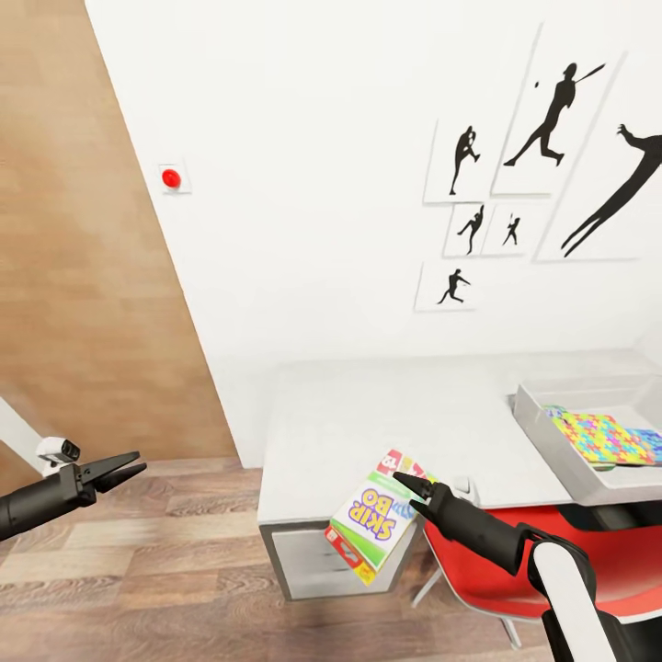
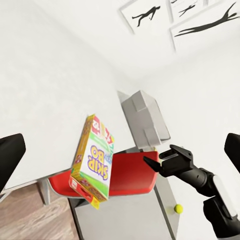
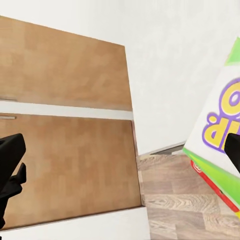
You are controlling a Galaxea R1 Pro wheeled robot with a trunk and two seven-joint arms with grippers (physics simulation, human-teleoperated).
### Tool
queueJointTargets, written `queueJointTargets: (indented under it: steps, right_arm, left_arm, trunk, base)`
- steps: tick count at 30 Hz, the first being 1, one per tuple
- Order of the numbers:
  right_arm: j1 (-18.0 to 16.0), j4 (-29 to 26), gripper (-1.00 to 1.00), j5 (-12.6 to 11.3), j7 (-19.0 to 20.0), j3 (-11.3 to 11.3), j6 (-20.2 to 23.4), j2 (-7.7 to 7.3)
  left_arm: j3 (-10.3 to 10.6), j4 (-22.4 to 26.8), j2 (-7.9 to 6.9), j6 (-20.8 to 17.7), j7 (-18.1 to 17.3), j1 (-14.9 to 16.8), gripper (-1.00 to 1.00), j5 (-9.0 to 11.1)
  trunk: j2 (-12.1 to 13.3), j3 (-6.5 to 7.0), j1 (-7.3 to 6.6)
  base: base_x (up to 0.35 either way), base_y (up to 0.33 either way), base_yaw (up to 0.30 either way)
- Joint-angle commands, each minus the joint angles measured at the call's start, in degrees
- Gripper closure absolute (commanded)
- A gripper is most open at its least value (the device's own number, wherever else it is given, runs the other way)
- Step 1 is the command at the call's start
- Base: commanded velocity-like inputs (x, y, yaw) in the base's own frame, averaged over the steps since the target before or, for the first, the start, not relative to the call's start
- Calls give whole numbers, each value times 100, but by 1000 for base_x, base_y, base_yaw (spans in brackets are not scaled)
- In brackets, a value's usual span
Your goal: Put all the toys in the child's room - the three board games (two on the bed and one on the table), the two jigsaw puzzles on the table, and the tennis ball on the table - inside the toy box on the table in the child's room.
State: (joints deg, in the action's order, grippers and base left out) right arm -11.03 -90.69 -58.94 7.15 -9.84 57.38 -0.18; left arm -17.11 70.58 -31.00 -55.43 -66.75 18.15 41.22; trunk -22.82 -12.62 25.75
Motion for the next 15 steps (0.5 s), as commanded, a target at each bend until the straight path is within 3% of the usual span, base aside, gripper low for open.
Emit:
queueJointTargets:
  steps: [1, 15]
  right_arm:
    - [-5, -1, -100, 59, 59, -9, 28, 1]
    - [-4, -10, -100, 59, 128, -18, 28, 0]
  left_arm:
    - [-1, 0, 0, -37, -8, 4, -100, 13]
    - [6, 0, 6, -103, -12, 4, -100, 27]
  trunk:
    - [-11, -1, 4]
    - [-11, 131, 4]
  base:
    - [0, 0, 0]
    - [0, 0, 0]
